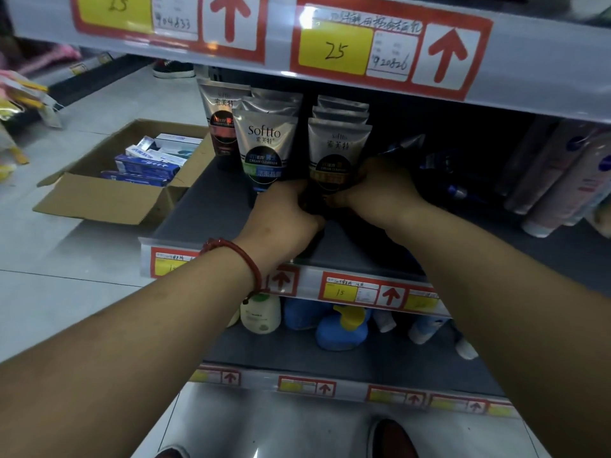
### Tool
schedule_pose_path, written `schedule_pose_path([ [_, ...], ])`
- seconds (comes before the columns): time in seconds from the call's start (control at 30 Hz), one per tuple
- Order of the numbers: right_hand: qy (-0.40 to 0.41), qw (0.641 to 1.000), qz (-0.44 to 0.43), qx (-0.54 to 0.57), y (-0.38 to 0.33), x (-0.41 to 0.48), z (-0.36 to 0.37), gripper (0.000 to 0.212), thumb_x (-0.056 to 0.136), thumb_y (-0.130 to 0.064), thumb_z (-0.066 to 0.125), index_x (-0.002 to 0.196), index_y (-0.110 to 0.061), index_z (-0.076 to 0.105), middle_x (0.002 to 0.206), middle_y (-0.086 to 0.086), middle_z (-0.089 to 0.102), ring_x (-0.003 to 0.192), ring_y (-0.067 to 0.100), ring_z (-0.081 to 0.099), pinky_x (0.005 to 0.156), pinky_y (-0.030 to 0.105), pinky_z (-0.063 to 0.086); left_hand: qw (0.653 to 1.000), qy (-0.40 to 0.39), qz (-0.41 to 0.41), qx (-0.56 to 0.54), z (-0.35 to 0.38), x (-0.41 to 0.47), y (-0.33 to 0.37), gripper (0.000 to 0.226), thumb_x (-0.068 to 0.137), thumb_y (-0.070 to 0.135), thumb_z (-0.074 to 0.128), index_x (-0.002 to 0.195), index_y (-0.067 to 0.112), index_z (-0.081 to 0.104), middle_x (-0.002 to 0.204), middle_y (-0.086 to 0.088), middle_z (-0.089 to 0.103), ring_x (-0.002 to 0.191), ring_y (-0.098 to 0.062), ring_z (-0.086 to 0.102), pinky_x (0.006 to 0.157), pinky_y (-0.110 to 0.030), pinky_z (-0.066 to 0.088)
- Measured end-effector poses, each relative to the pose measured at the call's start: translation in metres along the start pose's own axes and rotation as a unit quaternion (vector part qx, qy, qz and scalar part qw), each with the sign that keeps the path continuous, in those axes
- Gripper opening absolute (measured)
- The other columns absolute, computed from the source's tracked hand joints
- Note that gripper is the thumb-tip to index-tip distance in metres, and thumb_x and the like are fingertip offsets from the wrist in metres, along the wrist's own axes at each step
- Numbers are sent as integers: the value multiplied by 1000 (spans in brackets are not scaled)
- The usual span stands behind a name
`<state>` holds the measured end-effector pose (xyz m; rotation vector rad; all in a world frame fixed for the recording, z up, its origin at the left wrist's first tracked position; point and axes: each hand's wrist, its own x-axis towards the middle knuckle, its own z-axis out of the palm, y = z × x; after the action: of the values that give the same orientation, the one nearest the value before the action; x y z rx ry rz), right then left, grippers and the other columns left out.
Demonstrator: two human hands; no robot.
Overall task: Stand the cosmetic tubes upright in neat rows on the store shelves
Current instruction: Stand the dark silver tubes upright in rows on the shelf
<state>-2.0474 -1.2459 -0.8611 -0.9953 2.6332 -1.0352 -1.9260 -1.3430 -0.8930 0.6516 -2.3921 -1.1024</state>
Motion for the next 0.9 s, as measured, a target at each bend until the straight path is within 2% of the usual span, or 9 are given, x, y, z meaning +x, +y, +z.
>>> schedule_pose_path([
  [0.07, 4, 1000, -2, 7, 1, -1, 0, 43, 71, -30, 87, 108, -14, 71, 104, 4, 71, 97, 18, 67, 76, 27, 54, 1000, -2, -1, -1, 0, 1, 0, 26, 81, 12, 73, 107, 16, 71, 97, 0, 71, 94, -19, 66, 65, -21, 43],
  [0.2, 8, 1000, -3, 3, 1, -2, 0, 48, 69, -33, 87, 110, -14, 71, 107, 4, 71, 98, 19, 67, 85, 34, 57, 1000, -8, -3, 1, -1, 1, 1, 29, 81, 12, 74, 109, 16, 70, 99, 1, 71, 94, -17, 65, 61, -15, 40],
  [0.4, -3, 1000, -2, -13, 2, 0, 0, 48, 69, -35, 87, 108, -11, 71, 105, 8, 70, 97, 22, 67, 82, 33, 56, 1000, -12, -18, 1, -1, 1, 2, 32, 80, 15, 76, 112, 17, 69, 101, 1, 71, 95, -19, 66, 73, -25, 47],
  [0.5, -15, 1000, 2, -11, 1, -1, -4, 43, 70, -31, 86, 105, -10, 71, 103, 8, 71, 96, 23, 67, 86, 39, 57, 1000, -15, -20, 5, -2, 1, 3, 36, 82, 16, 75, 116, 18, 68, 104, 2, 70, 97, -17, 64, 66, -21, 45],
  [0.7, -25, 998, -29, -55, -5, -13, -22, 40, 77, -28, 81, 111, -13, 68, 111, 6, 69, 102, 22, 64, 76, 26, 47, 996, 1, 11, 88, -12, -9, 8, 31, 83, 23, 72, 113, 15, 67, 102, 0, 68, 90, -14, 59, 56, -9, 35],
  [0.77, -32, 997, -32, -68, -5, -21, -29, 45, 77, -25, 81, 117, -15, 64, 114, 4, 67, 103, 20, 62, 81, 28, 50, 991, 3, 37, 131, -15, -17, 12, 32, 84, 22, 71, 113, 10, 65, 103, -4, 68, 92, -17, 60, 57, -14, 38],
  [0.83, -33, 995, -46, -77, -3, -32, -38, 53, 77, -23, 81, 125, -16, 59, 119, 4, 64, 107, 21, 61, 90, 34, 53, 983, -4, 62, 171, -17, -24, 16, 37, 83, 27, 72, 115, 11, 62, 105, -7, 67, 97, -24, 63, 69, -25, 47],
  [0.9, -29, 993, -75, -92, -1, -44, -52, 52, 79, -20, 79, 126, -16, 58, 122, 5, 63, 110, 23, 60, 94, 37, 51, 973, -11, 78, 215, -19, -31, 23, 49, 81, 38, 73, 123, 16, 59, 114, -7, 65, 104, -28, 63, 79, -36, 55],
])
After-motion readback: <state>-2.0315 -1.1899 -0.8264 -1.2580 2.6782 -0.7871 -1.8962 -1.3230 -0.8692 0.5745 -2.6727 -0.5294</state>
